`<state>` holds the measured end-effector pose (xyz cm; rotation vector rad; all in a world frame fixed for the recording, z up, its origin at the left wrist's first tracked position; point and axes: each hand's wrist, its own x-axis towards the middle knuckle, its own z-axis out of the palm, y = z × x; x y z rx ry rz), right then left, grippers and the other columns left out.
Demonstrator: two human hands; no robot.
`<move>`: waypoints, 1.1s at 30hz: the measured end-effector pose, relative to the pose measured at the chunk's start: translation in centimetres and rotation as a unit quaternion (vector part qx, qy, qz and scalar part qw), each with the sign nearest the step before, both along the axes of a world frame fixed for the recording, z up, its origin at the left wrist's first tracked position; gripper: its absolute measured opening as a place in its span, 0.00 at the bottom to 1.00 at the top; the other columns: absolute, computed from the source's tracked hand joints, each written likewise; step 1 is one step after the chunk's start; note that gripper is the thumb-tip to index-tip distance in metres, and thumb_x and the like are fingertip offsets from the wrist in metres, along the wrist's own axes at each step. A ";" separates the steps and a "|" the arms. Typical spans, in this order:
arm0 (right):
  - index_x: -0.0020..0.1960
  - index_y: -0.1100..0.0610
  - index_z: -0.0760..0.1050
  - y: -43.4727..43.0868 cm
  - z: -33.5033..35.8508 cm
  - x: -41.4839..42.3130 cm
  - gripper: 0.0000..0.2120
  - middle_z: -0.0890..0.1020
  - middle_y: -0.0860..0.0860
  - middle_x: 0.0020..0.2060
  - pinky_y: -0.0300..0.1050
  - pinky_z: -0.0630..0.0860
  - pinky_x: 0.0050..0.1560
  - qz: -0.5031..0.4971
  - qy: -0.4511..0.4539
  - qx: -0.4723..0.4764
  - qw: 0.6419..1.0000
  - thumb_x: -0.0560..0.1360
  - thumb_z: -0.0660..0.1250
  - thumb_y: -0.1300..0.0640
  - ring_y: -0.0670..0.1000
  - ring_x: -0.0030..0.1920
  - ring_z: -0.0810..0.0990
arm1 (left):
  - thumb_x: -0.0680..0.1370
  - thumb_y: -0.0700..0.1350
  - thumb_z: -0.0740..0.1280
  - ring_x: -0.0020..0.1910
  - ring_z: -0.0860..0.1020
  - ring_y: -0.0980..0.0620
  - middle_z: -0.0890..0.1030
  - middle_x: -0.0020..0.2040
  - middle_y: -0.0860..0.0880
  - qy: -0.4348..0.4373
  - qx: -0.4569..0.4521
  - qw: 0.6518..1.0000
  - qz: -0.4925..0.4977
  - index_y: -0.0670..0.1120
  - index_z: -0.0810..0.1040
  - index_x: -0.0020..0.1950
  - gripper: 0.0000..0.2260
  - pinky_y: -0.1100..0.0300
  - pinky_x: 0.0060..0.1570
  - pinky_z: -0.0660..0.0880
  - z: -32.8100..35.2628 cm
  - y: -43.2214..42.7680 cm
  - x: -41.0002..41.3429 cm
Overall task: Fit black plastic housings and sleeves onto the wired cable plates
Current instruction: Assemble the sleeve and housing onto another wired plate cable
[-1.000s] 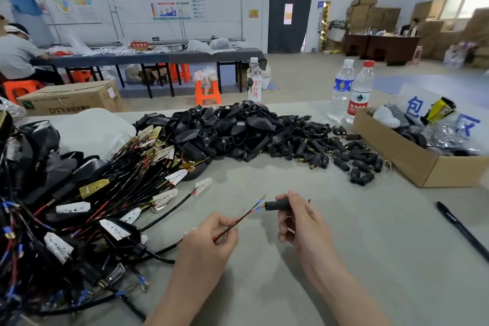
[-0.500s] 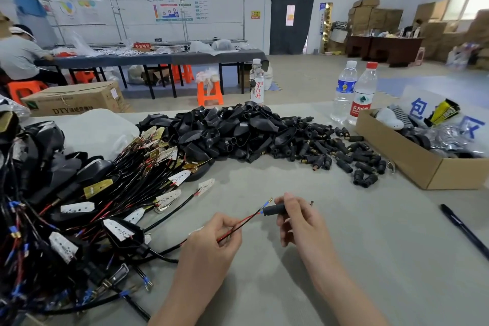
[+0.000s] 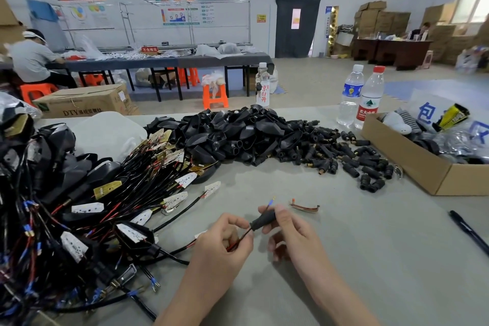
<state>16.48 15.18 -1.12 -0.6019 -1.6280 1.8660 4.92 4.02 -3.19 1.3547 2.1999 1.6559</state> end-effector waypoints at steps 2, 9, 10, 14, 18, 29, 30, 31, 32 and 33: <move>0.51 0.51 0.84 0.1 0.0 0.0 0.17 0.82 0.50 0.40 0.42 0.71 0.28 -0.001 -0.008 -0.014 1.000 0.82 0.59 0.46 0.49 0.33 0.78 | 0.74 0.45 0.73 0.25 0.62 0.58 0.67 0.26 0.54 -0.021 0.024 0.999 -0.015 0.55 0.74 0.45 0.09 0.68 0.28 0.60 0.2 0.0 0.2; 0.52 0.50 0.84 -0.1 0.2 0.1 0.16 0.84 0.53 0.40 0.42 0.72 0.29 0.025 -0.009 -0.036 0.999 0.83 0.57 0.50 0.50 0.34 0.79 | 0.74 0.63 0.65 0.25 0.60 0.58 0.66 0.25 0.54 -0.033 0.034 0.999 -0.017 0.54 0.74 0.44 0.14 0.66 0.27 0.58 0.1 -0.3 -0.4; 0.51 0.50 0.84 -0.1 0.3 0.1 0.16 0.84 0.52 0.40 0.42 0.72 0.30 0.023 -0.012 -0.033 0.999 0.83 0.58 0.49 0.50 0.34 0.79 | 0.74 0.64 0.64 0.25 0.61 0.58 0.66 0.26 0.55 -0.032 0.032 0.999 -0.021 0.54 0.75 0.44 0.14 0.65 0.27 0.59 -0.1 -0.3 -0.4; 0.49 0.51 0.84 -0.1 0.3 0.1 0.16 0.83 0.52 0.39 0.44 0.72 0.30 0.011 -0.021 -0.026 0.999 0.82 0.59 0.48 0.50 0.34 0.78 | 0.71 0.63 0.69 0.28 0.67 0.56 0.74 0.31 0.51 -0.032 0.037 0.998 -0.039 0.58 0.75 0.47 0.12 0.56 0.29 0.65 -0.4 0.0 -0.1; 0.47 0.51 0.84 -0.1 0.4 0.2 0.17 0.83 0.49 0.37 0.42 0.71 0.30 0.009 -0.026 -0.017 0.999 0.82 0.59 0.46 0.48 0.33 0.78 | 0.73 0.59 0.67 0.26 0.67 0.58 0.74 0.30 0.52 0.042 0.029 0.999 -0.018 0.60 0.74 0.46 0.07 0.65 0.29 0.66 -0.4 0.0 0.0; 0.60 0.57 0.79 -0.1 -0.1 -0.4 0.14 0.86 0.58 0.45 0.42 0.78 0.34 0.036 0.010 -0.092 0.995 0.84 0.56 0.53 0.52 0.39 0.83 | 0.77 0.56 0.60 0.30 0.74 0.54 0.81 0.36 0.50 -0.106 0.063 0.992 -0.007 0.60 0.71 0.46 0.02 0.63 0.34 0.71 0.3 0.0 0.2; 0.59 0.57 0.79 0.0 -0.2 -0.4 0.14 0.86 0.59 0.46 0.42 0.79 0.34 0.026 0.017 -0.103 0.994 0.84 0.57 0.55 0.53 0.39 0.84 | 0.78 0.54 0.61 0.32 0.75 0.55 0.81 0.38 0.52 -0.102 0.062 0.993 0.005 0.61 0.72 0.47 0.01 0.63 0.36 0.72 0.3 0.1 0.3; 0.58 0.59 0.79 0.2 -0.2 -0.5 0.14 0.86 0.59 0.46 0.43 0.79 0.35 0.014 0.023 -0.110 0.994 0.84 0.57 0.55 0.54 0.39 0.84 | 0.79 0.51 0.62 0.34 0.76 0.56 0.81 0.41 0.54 -0.099 0.067 0.993 0.019 0.60 0.73 0.48 0.03 0.64 0.38 0.73 0.4 0.2 0.2; 0.57 0.60 0.80 0.3 -0.2 -0.5 0.14 0.86 0.59 0.45 0.43 0.80 0.35 0.003 0.028 -0.117 0.993 0.83 0.58 0.56 0.54 0.39 0.85 | 0.80 0.46 0.64 0.37 0.77 0.56 0.81 0.42 0.55 -0.099 0.079 0.991 0.032 0.58 0.75 0.48 0.05 0.66 0.40 0.73 0.5 0.2 0.2; 0.56 0.60 0.80 0.4 -0.2 -0.5 0.14 0.86 0.59 0.45 0.42 0.80 0.35 -0.007 0.034 -0.123 0.992 0.83 0.58 0.56 0.54 0.39 0.85 | 0.80 0.42 0.66 0.39 0.78 0.56 0.81 0.43 0.55 -0.106 0.095 0.989 0.040 0.55 0.76 0.49 0.07 0.67 0.42 0.73 0.6 0.2 0.0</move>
